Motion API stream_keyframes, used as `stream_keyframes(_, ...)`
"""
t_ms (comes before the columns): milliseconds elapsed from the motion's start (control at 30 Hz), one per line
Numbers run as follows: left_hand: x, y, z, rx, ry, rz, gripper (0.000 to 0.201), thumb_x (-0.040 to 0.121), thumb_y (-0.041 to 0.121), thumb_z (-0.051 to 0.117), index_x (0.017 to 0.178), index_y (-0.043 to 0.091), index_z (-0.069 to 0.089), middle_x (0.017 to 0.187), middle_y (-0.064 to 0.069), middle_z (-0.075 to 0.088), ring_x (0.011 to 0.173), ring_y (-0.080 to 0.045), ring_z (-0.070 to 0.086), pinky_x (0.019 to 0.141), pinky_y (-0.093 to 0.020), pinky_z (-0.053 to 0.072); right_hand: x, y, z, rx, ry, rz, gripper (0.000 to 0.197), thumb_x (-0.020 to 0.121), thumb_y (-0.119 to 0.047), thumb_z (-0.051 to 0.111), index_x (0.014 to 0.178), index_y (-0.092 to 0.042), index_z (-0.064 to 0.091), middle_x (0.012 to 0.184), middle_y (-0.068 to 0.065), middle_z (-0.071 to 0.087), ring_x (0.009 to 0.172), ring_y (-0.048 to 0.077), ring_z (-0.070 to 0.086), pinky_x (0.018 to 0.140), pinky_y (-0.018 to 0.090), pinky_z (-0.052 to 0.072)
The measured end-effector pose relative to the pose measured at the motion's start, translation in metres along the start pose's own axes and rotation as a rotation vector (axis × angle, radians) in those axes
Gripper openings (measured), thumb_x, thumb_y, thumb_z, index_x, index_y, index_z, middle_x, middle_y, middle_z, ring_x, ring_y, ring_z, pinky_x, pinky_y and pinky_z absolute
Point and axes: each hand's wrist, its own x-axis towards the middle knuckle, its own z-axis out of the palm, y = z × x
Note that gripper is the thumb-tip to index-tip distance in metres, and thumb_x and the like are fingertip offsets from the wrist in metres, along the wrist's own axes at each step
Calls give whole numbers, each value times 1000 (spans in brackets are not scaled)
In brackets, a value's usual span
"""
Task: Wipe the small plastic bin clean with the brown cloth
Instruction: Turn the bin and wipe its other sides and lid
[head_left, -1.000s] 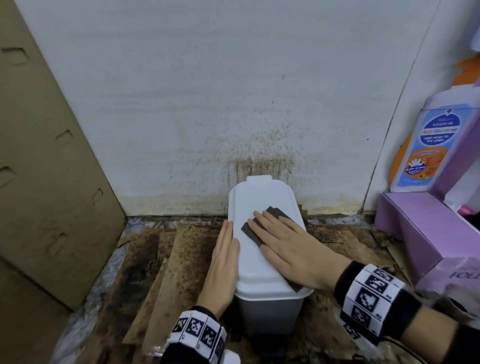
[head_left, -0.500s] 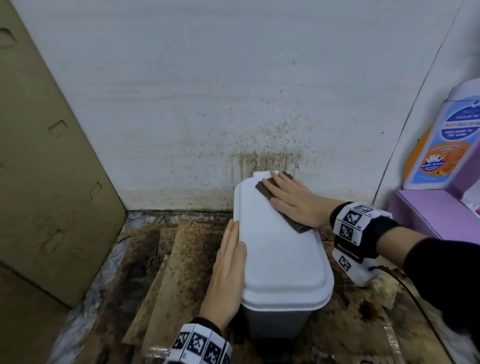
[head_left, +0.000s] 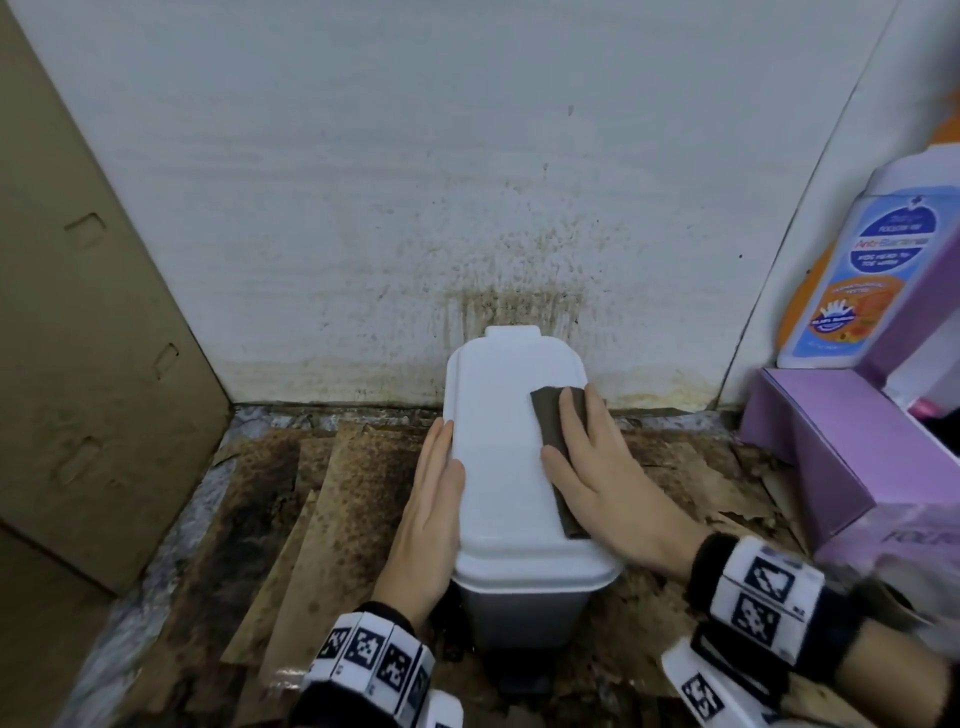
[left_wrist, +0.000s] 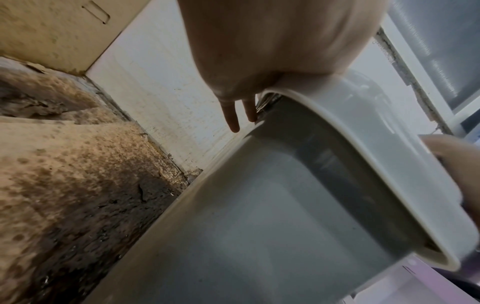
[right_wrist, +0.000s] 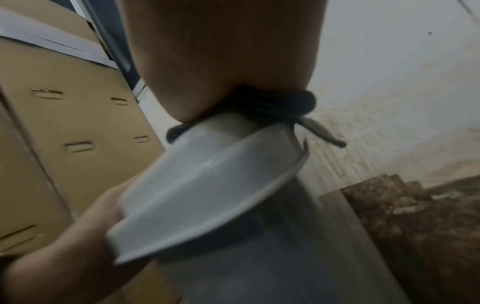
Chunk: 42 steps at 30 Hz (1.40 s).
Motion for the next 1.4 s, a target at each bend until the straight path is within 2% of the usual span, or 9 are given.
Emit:
stream_keyframes(200, -1, 0, -1, 17, -10, 2, 52, 109, 47, 31, 160, 43, 18, 162, 38, 12, 146, 20, 9, 125, -25, 8, -45, -13, 23, -189, 36, -43, 66, 112, -39, 16, 152, -16, -31, 160, -3, -38, 143, 7, -45, 121, 26, -18)
stream_keyframes(333, -2, 2, -2, 11, -33, -8, 54, 108, 49, 29, 160, 44, 15, 163, 38, 10, 146, 21, 7, 125, -23, 6, -23, -13, 20, -331, 64, -1, 66, 109, -43, 9, 162, -11, -14, 169, 16, -22, 155, 26, -27, 129, 42, -2)
stream_keyframes(533, 0, 1, -2, 24, -26, -6, 55, 108, 50, 21, 161, 41, 14, 164, 34, 10, 146, 21, 7, 127, -25, 6, 21, -15, 3, -503, -24, -65, 75, 100, -48, 1, 164, -10, -3, 171, 19, -13, 158, 31, -15, 127, 43, -8)
stream_keyframes(767, 7, -1, 0, -148, 34, -95, 63, 93, 82, 25, 151, 58, 32, 157, 35, 33, 146, 11, 28, 127, -40, 19, 13, -28, 19, -614, -69, -335, 65, 110, -45, 13, 164, -12, -3, 172, 15, -9, 159, 27, -12, 128, 40, -6)
stream_keyframes(933, 5, 2, -1, -172, -1, -64, 70, 97, 76, 16, 157, 43, 33, 160, 26, 35, 148, 7, 28, 128, -38, 18, -5, -25, 21, -627, -77, -490, 63, 112, -47, 14, 165, -17, -2, 173, 8, -8, 159, 19, -15, 127, 37, -9)
stream_keyframes(1033, 7, 7, -4, -164, 7, -102, 75, 90, 85, 24, 152, 46, 40, 154, 28, 42, 142, 9, 36, 126, -38, 24, 0, -16, 14, -599, -104, -542, 63, 111, -52, 14, 165, -24, -3, 173, 1, -9, 157, 11, -19, 129, 37, -5)
stream_keyframes(1133, 8, 17, -7, -30, 63, -69, 54, 100, 69, 30, 145, 46, 48, 149, 24, 46, 140, 3, 41, 123, -36, 28, 3, -8, 4, -617, -110, -578, 61, 111, -53, 14, 165, -28, -1, 173, -5, -8, 156, 6, -20, 128, 36, -8)
stream_keyframes(1267, 10, 30, -9, 260, 145, 29, 41, 106, 50, 35, 133, 30, 58, 134, 8, 51, 133, -10, 42, 117, -39, 32, -7, 7, -8, -626, 53, -472, 66, 107, -62, 16, 165, -30, 7, 173, -4, 1, 159, 10, -6, 128, 40, -7)
stream_keyframes(1400, 12, 39, 3, 453, 219, 13, 43, 101, 49, 48, 134, 22, 57, 131, 2, 44, 131, -17, 36, 114, -40, 34, -28, 22, -7, -429, 322, -92, 70, 102, -68, 27, 158, -27, 30, 159, 1, 37, 149, 21, 28, 121, 42, 19)
